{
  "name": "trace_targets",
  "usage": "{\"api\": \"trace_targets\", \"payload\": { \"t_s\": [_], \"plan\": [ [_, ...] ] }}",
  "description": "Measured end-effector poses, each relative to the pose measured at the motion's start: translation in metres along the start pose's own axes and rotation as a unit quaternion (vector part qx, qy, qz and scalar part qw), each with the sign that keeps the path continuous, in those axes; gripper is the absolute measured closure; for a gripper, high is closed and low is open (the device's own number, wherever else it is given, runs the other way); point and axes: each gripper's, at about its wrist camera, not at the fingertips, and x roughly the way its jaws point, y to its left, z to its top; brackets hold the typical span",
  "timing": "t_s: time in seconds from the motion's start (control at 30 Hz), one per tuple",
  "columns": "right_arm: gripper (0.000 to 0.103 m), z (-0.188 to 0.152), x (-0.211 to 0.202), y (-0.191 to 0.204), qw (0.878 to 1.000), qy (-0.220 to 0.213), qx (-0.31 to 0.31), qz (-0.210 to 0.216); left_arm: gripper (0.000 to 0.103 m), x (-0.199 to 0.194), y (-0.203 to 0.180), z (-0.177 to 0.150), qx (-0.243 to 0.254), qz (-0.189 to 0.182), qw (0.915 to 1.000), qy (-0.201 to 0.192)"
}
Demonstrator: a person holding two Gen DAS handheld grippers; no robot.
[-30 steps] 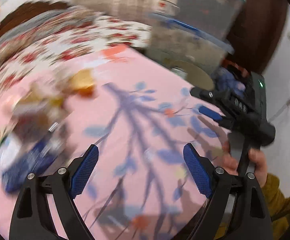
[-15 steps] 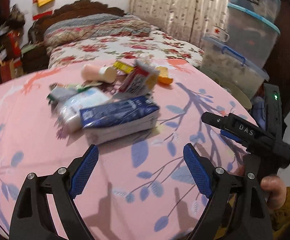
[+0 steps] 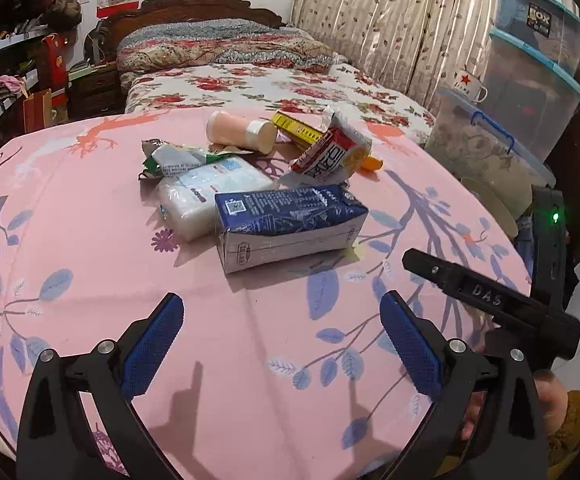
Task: Collect trash
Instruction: 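Return both open tools over the remaining trash on the bed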
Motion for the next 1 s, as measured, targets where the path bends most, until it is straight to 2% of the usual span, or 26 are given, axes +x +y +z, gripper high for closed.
{"api": "trace_targets", "payload": {
  "t_s": [0.23,0.43,0.83,1.0],
  "plan": [
    [0.003,-0.001,0.001,0.001,1.000,0.001,-0.012,0.001,0.008,-0.004,0.004,0.005,0.001,0.014,0.9998,-0.013],
    [0.003,-0.001,-0.001,-0.003,1.000,0.001,-0.005,0.014,0.008,-0.001,0.006,0.006,0.002,0.020,0.9998,-0.005],
    [0.003,-0.002,0.000,0.000,1.000,0.000,-0.015,0.010,0.008,0.003,0.007,0.008,0.006,0.016,0.9998,0.010],
    [0.021,0.001,0.000,0.004,0.999,0.011,-0.017,0.030,0.008,-0.004,0.032,0.014,-0.017,0.014,0.9998,0.000]
  ]
}}
